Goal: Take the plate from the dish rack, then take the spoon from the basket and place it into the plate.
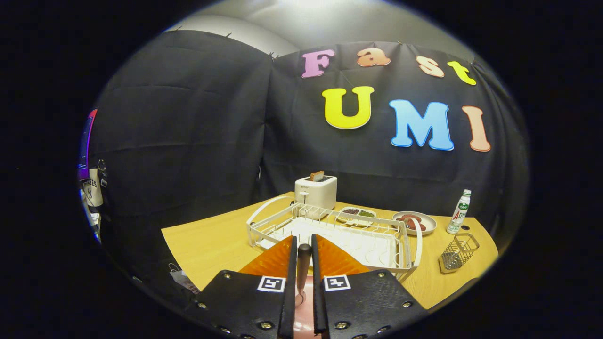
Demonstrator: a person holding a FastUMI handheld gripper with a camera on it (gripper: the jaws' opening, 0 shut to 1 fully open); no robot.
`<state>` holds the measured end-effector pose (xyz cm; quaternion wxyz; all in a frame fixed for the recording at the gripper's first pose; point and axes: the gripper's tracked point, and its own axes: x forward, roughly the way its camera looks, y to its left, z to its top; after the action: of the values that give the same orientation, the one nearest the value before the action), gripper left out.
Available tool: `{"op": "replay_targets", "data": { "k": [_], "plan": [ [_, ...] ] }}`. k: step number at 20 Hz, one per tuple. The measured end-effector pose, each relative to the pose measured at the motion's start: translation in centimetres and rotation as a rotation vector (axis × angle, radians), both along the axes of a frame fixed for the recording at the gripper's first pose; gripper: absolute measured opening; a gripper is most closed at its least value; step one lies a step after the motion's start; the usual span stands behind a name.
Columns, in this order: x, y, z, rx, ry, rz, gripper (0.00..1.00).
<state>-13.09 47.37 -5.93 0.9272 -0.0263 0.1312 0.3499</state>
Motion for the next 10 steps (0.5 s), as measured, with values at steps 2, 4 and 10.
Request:
{"op": "replay_targets", "data": {
  "k": [2,4,10],
  "plan": [
    [0.4,-0.9,1.5,0.011,-0.019,-0.009,0.15],
    [0.9,-1.6,2.6,0.018,-0.025,-0.014,0.15],
    [3.0,-5.5,7.0,0.054,-0.055,-0.079,0.15]
  ]
}}
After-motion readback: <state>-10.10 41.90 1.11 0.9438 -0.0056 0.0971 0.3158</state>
